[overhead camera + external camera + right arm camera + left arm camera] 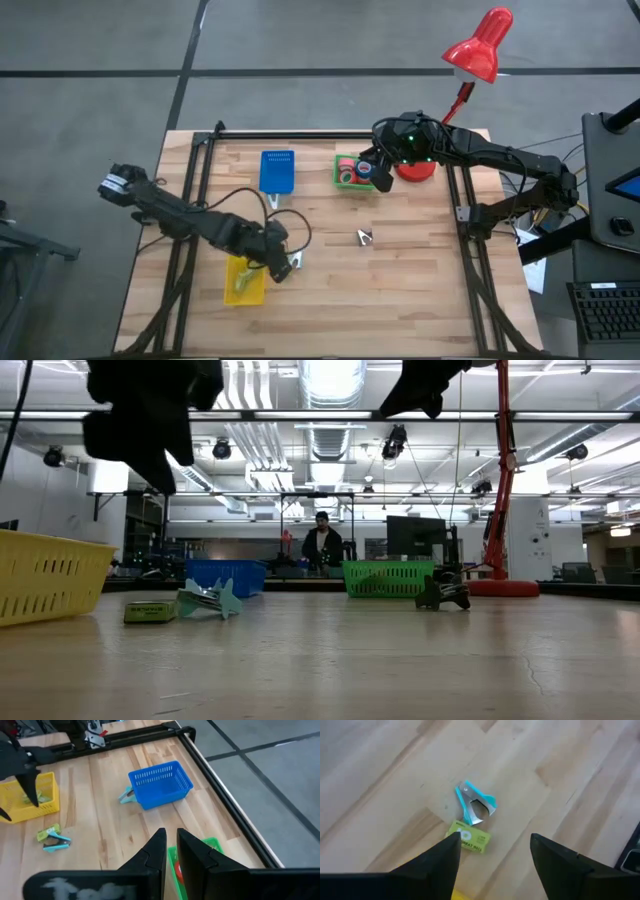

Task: Pick and place Stapler, Stapler remover, tape
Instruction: Put the green staple pins into the yellow basket

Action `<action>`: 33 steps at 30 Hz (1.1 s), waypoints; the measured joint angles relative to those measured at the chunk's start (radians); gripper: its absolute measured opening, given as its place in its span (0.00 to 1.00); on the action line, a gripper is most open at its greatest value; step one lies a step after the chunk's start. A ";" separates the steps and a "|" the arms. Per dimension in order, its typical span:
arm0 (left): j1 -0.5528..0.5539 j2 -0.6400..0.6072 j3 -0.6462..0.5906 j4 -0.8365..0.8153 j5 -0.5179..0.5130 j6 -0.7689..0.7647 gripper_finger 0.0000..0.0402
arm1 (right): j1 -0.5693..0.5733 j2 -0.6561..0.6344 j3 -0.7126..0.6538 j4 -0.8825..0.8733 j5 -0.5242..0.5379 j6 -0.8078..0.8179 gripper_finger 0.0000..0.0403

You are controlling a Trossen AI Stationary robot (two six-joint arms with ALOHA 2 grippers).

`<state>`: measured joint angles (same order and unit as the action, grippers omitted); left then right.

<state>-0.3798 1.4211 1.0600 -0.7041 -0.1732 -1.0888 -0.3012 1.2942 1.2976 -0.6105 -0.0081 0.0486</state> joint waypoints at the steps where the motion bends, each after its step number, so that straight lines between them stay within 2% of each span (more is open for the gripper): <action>1: 0.012 0.006 0.000 0.003 0.013 0.029 0.61 | 0.000 0.000 0.000 -0.008 0.000 0.000 0.11; 4: 0.040 0.032 0.000 0.000 0.071 0.140 0.66 | 0.002 0.000 0.000 -0.034 0.000 0.000 0.11; 7: 0.047 0.065 0.000 0.005 0.072 0.286 0.71 | 0.002 0.000 -0.001 -0.038 0.000 0.000 0.11; 10: 0.061 0.102 0.000 0.021 0.068 0.363 0.76 | 0.002 0.000 -0.002 -0.038 0.000 0.000 0.11; 15: 0.073 0.180 -0.001 0.026 0.128 0.403 0.81 | 0.002 0.000 -0.004 -0.038 0.000 0.014 0.11; 21: 0.073 0.249 -0.001 0.050 0.141 0.458 0.82 | 0.002 0.000 -0.008 -0.041 0.000 0.031 0.11; 24: 0.072 0.273 -0.001 0.053 0.146 0.479 0.81 | 0.002 0.000 -0.010 -0.043 0.000 0.031 0.11; 28: 0.072 0.290 -0.001 0.077 0.201 0.489 0.81 | 0.002 0.000 -0.010 -0.043 0.000 0.031 0.11; 33: 0.069 0.297 -0.001 0.086 0.191 0.512 0.81 | 0.002 0.000 -0.014 -0.041 0.000 0.031 0.11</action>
<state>-0.3111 1.7180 1.0592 -0.6183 0.0181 -0.5769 -0.2993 1.2942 1.2833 -0.6515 -0.0078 0.0792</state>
